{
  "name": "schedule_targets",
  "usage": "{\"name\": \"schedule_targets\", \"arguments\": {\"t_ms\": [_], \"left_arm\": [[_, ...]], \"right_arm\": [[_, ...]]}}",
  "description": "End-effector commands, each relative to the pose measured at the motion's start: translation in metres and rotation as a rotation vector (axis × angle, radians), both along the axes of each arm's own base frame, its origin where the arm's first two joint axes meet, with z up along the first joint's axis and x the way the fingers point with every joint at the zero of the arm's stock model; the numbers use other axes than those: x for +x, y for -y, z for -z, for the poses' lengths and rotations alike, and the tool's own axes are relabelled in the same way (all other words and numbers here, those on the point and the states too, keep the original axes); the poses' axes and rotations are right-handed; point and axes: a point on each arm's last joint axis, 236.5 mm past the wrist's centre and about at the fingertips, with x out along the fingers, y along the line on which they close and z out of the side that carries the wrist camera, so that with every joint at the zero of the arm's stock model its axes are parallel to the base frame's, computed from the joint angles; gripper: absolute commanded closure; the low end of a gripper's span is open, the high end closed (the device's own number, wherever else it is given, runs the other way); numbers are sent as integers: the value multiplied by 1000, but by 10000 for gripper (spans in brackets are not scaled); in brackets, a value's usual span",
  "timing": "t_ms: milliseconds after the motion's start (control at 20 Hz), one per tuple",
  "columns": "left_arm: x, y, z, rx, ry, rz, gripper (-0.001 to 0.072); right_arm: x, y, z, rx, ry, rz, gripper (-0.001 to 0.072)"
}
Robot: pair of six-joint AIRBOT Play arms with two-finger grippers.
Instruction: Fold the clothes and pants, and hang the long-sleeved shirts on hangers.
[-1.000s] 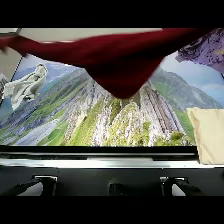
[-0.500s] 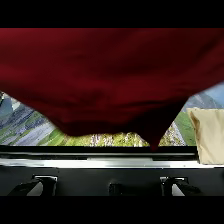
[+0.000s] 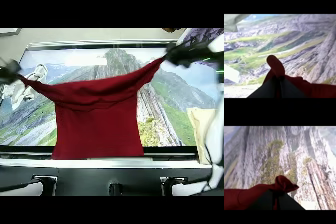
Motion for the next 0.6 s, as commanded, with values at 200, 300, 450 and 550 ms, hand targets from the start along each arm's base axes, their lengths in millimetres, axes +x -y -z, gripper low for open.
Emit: {"name": "schedule_targets", "arguments": {"t_ms": [200, 300, 450, 550], "left_arm": [[22, 1, 165, -55, -303, 7, 689], [21, 2, 165, -55, -306, 8, 689], [13, 2, 157, -55, -331, 11, 689], [5, 3, 151, -60, -364, 14, 688]], "right_arm": [[7, -42, 178, 93, -392, -17, 543], [-11, -40, 173, 69, -419, -121, 291], [-67, -24, 145, 128, -507, -364, 216], [-97, -11, 123, 230, -552, -434, 233]]}}
